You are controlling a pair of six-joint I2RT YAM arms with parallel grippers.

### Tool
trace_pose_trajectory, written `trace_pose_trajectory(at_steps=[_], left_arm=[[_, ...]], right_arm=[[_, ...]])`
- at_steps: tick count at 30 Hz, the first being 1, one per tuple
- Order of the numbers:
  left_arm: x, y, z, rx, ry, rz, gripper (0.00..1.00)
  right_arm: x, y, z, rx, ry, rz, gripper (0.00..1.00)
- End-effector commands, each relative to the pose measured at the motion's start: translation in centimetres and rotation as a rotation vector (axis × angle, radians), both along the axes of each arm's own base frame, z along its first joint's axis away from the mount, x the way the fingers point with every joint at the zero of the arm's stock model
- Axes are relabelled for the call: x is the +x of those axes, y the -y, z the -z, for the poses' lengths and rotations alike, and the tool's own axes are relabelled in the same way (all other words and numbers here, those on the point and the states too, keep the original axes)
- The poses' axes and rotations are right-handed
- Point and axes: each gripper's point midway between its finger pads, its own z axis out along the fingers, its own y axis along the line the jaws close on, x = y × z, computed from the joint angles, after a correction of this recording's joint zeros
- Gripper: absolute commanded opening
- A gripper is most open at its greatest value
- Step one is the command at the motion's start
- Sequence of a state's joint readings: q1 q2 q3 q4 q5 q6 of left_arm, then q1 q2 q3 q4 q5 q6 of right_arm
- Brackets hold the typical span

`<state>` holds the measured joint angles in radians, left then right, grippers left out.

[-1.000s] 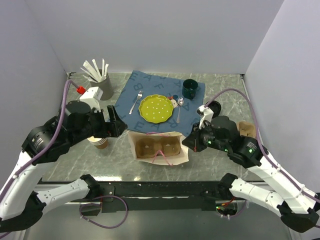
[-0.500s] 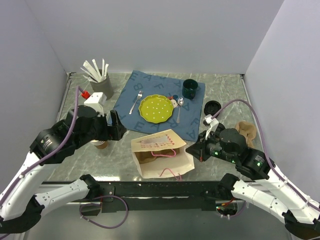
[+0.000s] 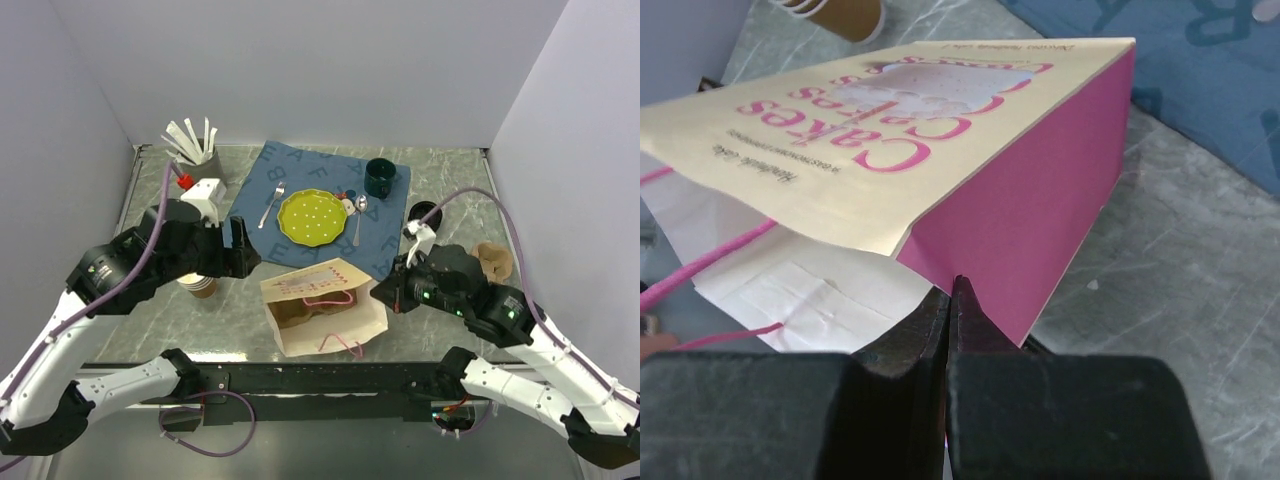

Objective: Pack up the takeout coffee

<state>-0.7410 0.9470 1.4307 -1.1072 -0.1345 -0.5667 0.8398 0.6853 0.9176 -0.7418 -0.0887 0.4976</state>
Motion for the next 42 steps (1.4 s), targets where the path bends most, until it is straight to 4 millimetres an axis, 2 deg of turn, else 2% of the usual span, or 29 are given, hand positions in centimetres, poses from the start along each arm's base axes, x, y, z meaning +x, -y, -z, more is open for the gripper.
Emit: trace_pose_trajectory(at_steps=[1, 2, 3, 4, 5, 6, 7, 8, 12, 13, 15, 19, 22, 23, 25, 26, 27, 29, 34, 37, 40, 41, 42], left_arm=[[-2.7, 0.2, -3.5, -0.109, -0.028, 0.054, 0.86], [-2.7, -0.1, -4.9, -0.122, -0.011, 0.045, 0.87], [-2.6, -0.4, -5.1, -0.113, -0.009, 0.025, 0.87], [-2.7, -0.7, -5.2, -0.098, -0.014, 0.020, 0.87], [-2.4, -0.7, -5.1, -0.084, -0.015, 0.017, 0.87], [-2.3, -0.7, -4.8, -0.073, -0.019, 0.014, 0.87], [-2.1, -0.5, -4.6, -0.071, -0.018, 0.016, 0.86], [-2.0, -0.3, -3.8, -0.059, -0.034, 0.023, 0.86], [-1.3, -0.3, -2.8, -0.013, -0.039, 0.015, 0.87], [-1.1, -0.3, -2.8, 0.001, -0.029, 0.024, 0.87], [-0.2, 0.1, -3.1, 0.008, -0.005, 0.018, 0.87], [1.9, 1.3, -2.8, 0.067, 0.017, 0.045, 0.87], [3.5, 1.7, -2.9, 0.111, 0.040, 0.034, 0.87], [3.9, 1.9, -3.1, 0.119, 0.051, 0.038, 0.87], [4.5, 2.5, -2.6, 0.153, 0.050, 0.072, 0.87], [4.5, 2.6, -2.1, 0.162, 0.045, 0.081, 0.88], [4.5, 3.0, -1.8, 0.163, 0.039, 0.105, 0.88], [4.8, 3.8, -1.4, 0.156, 0.042, 0.130, 0.88], [5.8, 6.2, -1.1, 0.106, 0.071, 0.193, 0.87], [5.7, 7.1, -1.2, 0.082, 0.038, 0.212, 0.76], [5.2, 7.0, -1.2, 0.063, -0.036, 0.173, 0.43], [4.5, 7.3, -1.1, 0.045, -0.068, 0.184, 0.30], [3.9, 7.1, -1.0, 0.023, -0.114, 0.156, 0.25]], right_arm=[[1.4, -0.9, -5.6, 0.049, -0.061, 0.109, 0.00], [1.1, -0.9, -5.9, 0.017, -0.105, 0.104, 0.00], [1.1, -1.1, -8.1, 0.031, -0.115, 0.111, 0.00], [1.6, -2.2, -6.2, -0.045, -0.208, 0.116, 0.00], [1.3, -2.3, -4.6, -0.104, -0.269, 0.107, 0.00], [0.8, -2.8, -2.8, -0.143, -0.329, 0.077, 0.06], [1.0, -3.2, -1.6, -0.177, -0.362, 0.082, 0.08], [1.1, -3.4, -1.4, -0.177, -0.358, 0.077, 0.10], [3.3, -3.1, -4.0, -0.154, -0.240, 0.115, 0.19], [4.1, -2.7, -4.0, -0.185, -0.217, 0.132, 0.20], [4.5, -2.5, -4.8, -0.200, -0.179, 0.122, 0.21], [5.4, -1.9, -4.6, -0.254, -0.110, 0.109, 0.22], [5.9, -2.0, -4.9, -0.261, -0.060, 0.077, 0.29], [6.2, -1.8, -5.0, -0.271, -0.054, 0.087, 0.34], [6.7, -1.6, -6.8, -0.255, -0.056, 0.138, 0.38], [6.4, -0.7, -6.8, -0.285, -0.080, 0.166, 0.42], [6.3, -0.9, -7.9, -0.263, -0.083, 0.176, 0.46], [5.4, -0.6, -8.2, -0.243, -0.140, 0.203, 0.54], [3.3, -1.2, -9.1, -0.089, -0.253, 0.240, 0.59], [2.0, -0.8, -8.4, -0.067, -0.341, 0.282, 0.60], [1.1, 0.1, -7.5, -0.071, -0.399, 0.340, 0.61], [1.5, 0.6, -7.3, -0.080, -0.390, 0.375, 0.61], [1.7, 0.9, -7.2, -0.080, -0.384, 0.395, 0.61]])
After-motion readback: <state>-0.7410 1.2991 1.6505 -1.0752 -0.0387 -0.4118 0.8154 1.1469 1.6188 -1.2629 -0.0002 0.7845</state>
